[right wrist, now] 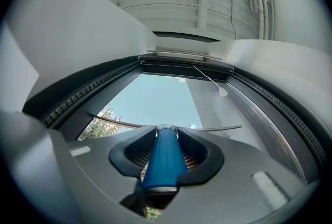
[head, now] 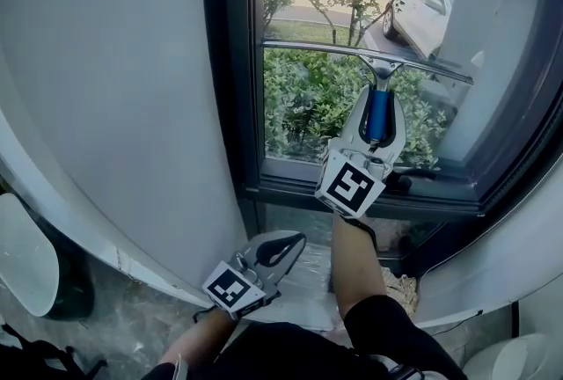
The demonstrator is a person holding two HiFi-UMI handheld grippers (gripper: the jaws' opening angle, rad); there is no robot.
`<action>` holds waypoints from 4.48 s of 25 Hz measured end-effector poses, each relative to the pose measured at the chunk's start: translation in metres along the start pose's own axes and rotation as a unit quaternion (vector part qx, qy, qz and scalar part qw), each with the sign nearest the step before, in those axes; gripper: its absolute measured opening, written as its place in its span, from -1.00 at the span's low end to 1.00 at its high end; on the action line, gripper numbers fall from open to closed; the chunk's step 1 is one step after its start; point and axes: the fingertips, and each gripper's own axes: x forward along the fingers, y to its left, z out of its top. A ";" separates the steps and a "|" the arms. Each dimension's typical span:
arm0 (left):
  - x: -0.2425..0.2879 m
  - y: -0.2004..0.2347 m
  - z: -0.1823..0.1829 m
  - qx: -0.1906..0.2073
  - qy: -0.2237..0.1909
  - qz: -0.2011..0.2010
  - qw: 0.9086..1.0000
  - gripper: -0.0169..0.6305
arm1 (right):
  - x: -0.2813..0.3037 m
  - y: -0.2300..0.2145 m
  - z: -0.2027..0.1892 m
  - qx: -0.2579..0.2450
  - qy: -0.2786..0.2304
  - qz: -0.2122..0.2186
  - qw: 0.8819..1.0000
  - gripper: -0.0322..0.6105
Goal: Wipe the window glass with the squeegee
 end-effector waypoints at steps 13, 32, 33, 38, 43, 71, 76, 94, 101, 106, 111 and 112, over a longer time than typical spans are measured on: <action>0.001 -0.002 -0.006 -0.009 0.003 -0.007 1.000 -0.95 | -0.018 0.001 -0.015 -0.005 0.018 0.003 1.000 -0.48; -0.001 0.005 -0.018 -0.023 0.005 -0.001 1.000 -0.95 | -0.041 0.001 -0.054 -0.009 0.061 0.017 0.998 -0.48; -0.001 0.005 -0.018 -0.023 0.006 -0.001 1.000 -0.95 | -0.042 0.000 -0.056 -0.011 0.061 0.018 0.998 -0.48; 0.000 0.007 -0.019 -0.025 0.007 0.000 1.000 -0.95 | -0.046 0.002 -0.053 -0.006 0.063 0.023 0.998 -0.48; -0.001 0.008 -0.021 -0.028 0.009 0.001 1.000 -0.95 | -0.054 0.002 -0.059 -0.010 0.073 0.025 0.997 -0.48; -0.012 0.004 -0.034 -0.017 0.033 -0.003 0.999 -0.95 | -0.082 0.003 -0.083 -0.010 0.110 0.020 0.994 -0.48; -0.013 0.001 -0.036 -0.020 0.037 -0.004 0.999 -0.95 | -0.088 0.004 -0.086 -0.009 0.121 0.022 0.992 -0.48; -0.018 0.000 -0.040 -0.027 0.038 0.005 0.999 -0.95 | -0.104 0.004 -0.102 -0.012 0.140 0.025 0.990 -0.48; -0.018 0.001 -0.044 -0.032 0.038 0.005 0.999 -0.95 | -0.110 0.005 -0.106 -0.019 0.145 0.031 0.989 -0.48; -0.015 0.001 -0.048 -0.035 0.040 0.000 0.999 -0.95 | -0.116 0.006 -0.113 -0.018 0.159 0.033 0.987 -0.48; -0.013 0.001 -0.052 -0.044 0.036 -0.003 0.998 -0.95 | -0.124 0.007 -0.121 -0.022 0.173 0.040 0.984 -0.48; -0.012 0.001 -0.052 -0.046 0.038 -0.005 0.998 -0.95 | -0.125 0.008 -0.122 -0.024 0.174 0.041 0.984 -0.48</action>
